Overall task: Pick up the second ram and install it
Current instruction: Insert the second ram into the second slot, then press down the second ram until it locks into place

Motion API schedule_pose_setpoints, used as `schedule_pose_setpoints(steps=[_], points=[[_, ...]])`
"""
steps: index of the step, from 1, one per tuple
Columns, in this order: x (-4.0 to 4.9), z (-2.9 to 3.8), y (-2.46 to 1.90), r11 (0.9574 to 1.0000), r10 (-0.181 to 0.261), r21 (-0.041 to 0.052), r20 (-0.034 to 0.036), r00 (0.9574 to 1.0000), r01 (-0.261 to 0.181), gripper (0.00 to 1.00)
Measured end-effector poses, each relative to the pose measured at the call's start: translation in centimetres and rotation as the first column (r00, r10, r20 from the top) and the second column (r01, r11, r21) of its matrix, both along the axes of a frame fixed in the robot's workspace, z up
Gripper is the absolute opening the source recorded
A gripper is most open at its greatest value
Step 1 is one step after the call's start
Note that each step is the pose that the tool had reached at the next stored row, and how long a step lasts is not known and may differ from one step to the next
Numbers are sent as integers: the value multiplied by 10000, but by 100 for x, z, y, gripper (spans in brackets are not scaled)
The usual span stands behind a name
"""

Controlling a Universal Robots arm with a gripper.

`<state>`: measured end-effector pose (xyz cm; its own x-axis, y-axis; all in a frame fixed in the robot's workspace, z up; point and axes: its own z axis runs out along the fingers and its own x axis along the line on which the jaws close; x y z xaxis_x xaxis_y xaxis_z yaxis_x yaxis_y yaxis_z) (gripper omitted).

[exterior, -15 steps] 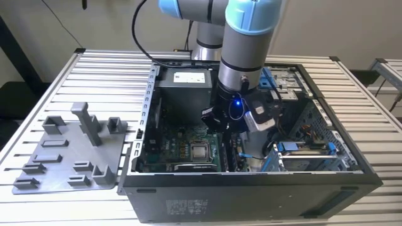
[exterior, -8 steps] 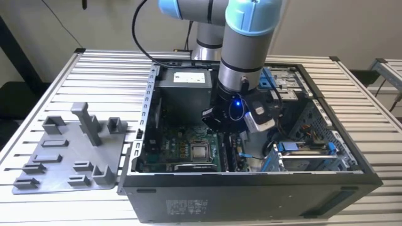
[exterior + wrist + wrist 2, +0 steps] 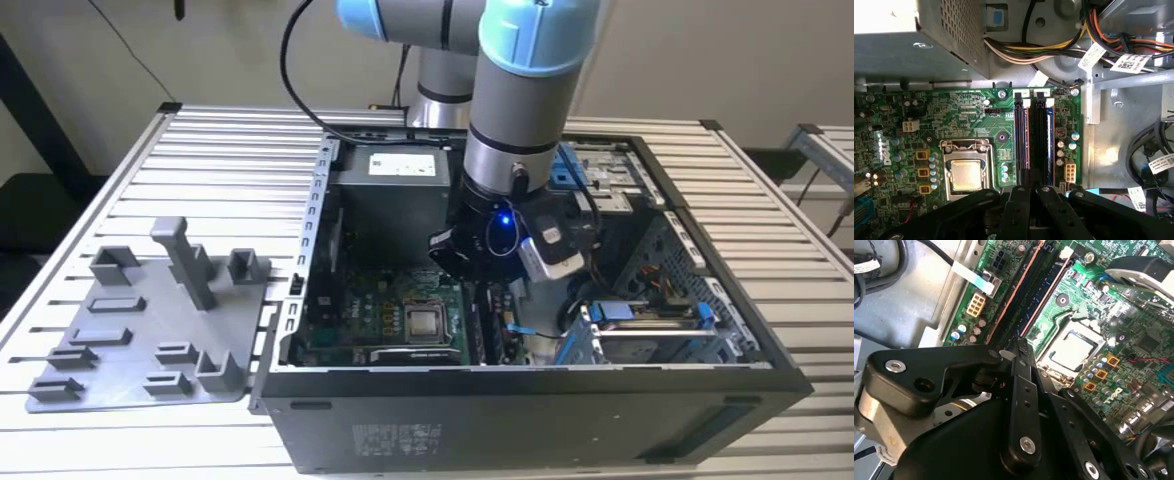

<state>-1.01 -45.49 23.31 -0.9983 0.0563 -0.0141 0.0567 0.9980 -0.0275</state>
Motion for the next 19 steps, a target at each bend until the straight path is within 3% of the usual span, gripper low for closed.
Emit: schedule_pose_setpoints(steps=[12,16,19], points=[[0,0,0,10000,58,17,0,10000,-58,11],[0,0,0,9985,544,17,6,9985,-544,11],[0,-1,0,9948,1019,16,15,9948,-1019,11]])
